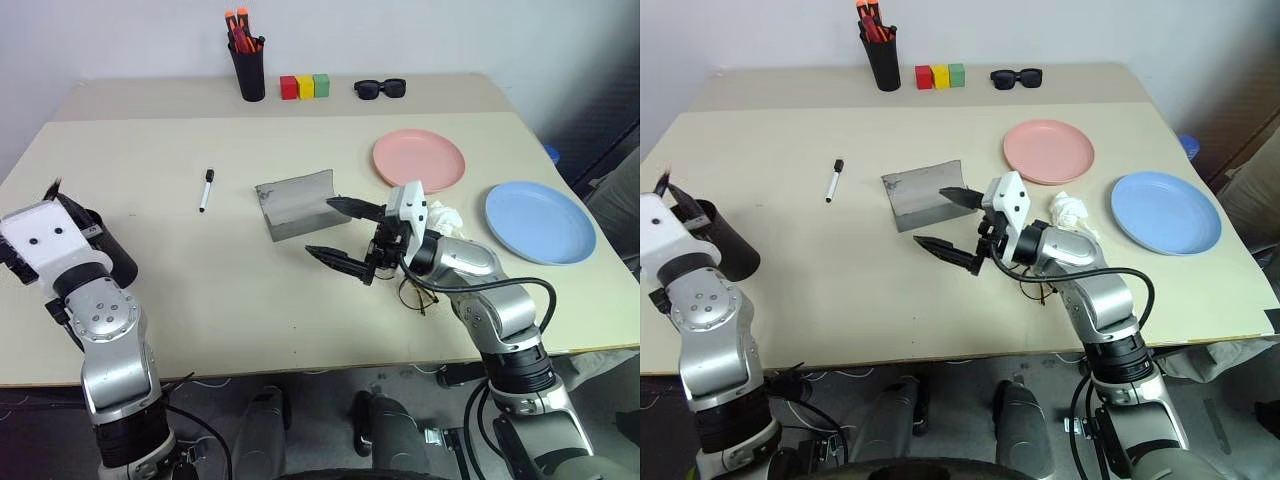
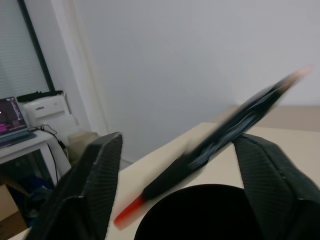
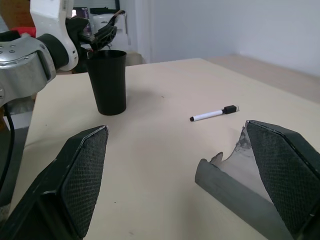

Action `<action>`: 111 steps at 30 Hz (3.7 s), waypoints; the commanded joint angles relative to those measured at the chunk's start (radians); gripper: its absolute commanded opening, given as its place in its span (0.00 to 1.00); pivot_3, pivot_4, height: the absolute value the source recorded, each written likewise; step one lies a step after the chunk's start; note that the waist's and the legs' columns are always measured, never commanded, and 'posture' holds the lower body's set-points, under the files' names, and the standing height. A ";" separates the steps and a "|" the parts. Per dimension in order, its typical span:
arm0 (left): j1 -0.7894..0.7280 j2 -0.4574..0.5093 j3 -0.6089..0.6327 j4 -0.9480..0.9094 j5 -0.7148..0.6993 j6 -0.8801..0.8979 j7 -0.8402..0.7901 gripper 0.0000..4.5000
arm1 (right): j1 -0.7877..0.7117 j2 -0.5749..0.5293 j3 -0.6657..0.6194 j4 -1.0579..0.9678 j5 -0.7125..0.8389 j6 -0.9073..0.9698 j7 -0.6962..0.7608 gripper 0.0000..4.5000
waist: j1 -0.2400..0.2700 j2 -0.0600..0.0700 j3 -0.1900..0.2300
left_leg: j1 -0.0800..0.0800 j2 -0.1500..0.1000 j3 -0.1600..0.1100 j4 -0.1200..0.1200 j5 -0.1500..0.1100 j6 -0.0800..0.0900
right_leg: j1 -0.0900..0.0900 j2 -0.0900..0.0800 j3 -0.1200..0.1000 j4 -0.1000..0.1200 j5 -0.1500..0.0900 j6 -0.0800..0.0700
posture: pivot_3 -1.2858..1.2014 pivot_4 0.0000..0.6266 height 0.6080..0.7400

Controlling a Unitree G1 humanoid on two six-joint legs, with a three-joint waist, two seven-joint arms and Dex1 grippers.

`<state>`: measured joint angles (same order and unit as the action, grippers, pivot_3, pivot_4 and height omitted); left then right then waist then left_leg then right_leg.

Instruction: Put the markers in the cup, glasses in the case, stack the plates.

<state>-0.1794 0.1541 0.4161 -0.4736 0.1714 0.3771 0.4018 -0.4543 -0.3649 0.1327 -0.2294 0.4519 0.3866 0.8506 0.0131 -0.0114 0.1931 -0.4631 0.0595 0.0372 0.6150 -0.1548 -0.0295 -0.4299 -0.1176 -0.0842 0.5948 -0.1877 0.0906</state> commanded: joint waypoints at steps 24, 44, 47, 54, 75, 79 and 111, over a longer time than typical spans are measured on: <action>-0.068 0.033 -0.030 -0.034 0.028 -0.023 -0.047 0.74 | -0.011 0.003 0.004 -0.029 0.003 -0.010 -0.003 1.00 | 0.000 0.000 0.000 | -0.001 0.001 0.001 -0.001 0.000 0.000 | -0.001 0.000 0.000 -0.001 -0.001 0.001 | 0.52 0.24 1.00; -0.096 0.246 0.074 -0.075 -0.108 0.117 -0.331 0.74 | -0.015 0.000 0.009 -0.010 -0.001 -0.016 0.015 1.00 | -0.001 0.000 0.000 | -0.002 0.003 0.005 -0.002 0.000 0.000 | -0.005 0.000 0.000 -0.001 0.000 0.000 | 0.52 0.24 1.00; -0.086 0.295 0.128 -0.062 -0.156 0.139 -0.388 0.74 | -0.018 0.002 0.010 -0.006 -0.003 -0.016 0.017 1.00 | -0.001 0.000 0.000 | -0.002 0.004 0.006 -0.002 0.000 0.000 | -0.006 0.000 0.000 -0.001 0.000 -0.001 | 0.52 0.24 1.00; -0.015 0.482 0.261 -0.043 -0.271 0.208 -0.599 0.74 | -0.020 0.003 0.013 0.007 -0.006 -0.021 0.030 1.00 | -0.002 0.000 0.000 | -0.003 0.006 0.010 -0.003 0.000 -0.001 | -0.012 0.000 0.000 -0.001 0.002 -0.003 | 0.52 0.24 1.00; 0.375 0.932 0.539 0.003 -0.344 0.321 -1.253 0.74 | -0.049 0.022 0.029 0.075 -0.022 -0.050 0.067 1.00 | -0.004 0.001 0.000 | -0.015 0.011 0.018 -0.008 -0.002 -0.003 | -0.031 0.000 -0.001 -0.005 0.007 -0.011 | 0.52 0.24 1.00; 0.416 0.946 0.543 0.012 -0.327 0.319 -1.302 0.74 | -0.053 0.028 0.032 0.083 -0.026 -0.056 0.068 1.00 | -0.005 0.001 0.000 | -0.015 0.011 0.018 -0.009 -0.002 -0.003 | -0.031 0.000 -0.001 -0.005 0.007 -0.011 | 0.52 0.24 1.00; 0.327 0.967 0.283 0.144 -0.203 0.210 -1.237 0.74 | -0.069 0.019 0.027 0.033 -0.012 -0.037 0.092 1.00 | -0.003 0.000 0.000 | -0.013 0.021 0.031 -0.005 -0.002 -0.004 | -0.034 0.001 -0.002 0.002 0.009 -0.014 | 0.52 0.24 1.00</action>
<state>0.1615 1.0995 0.6818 -0.3302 -0.0528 0.5998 -0.8542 -0.4986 -0.3445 0.1713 -0.1619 0.4278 0.3611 0.9394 0.0105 -0.0110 0.1932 -0.4759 0.0800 0.0683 0.6102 -0.1566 -0.0336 -0.4643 -0.1163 -0.0857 0.5968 -0.1784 0.0766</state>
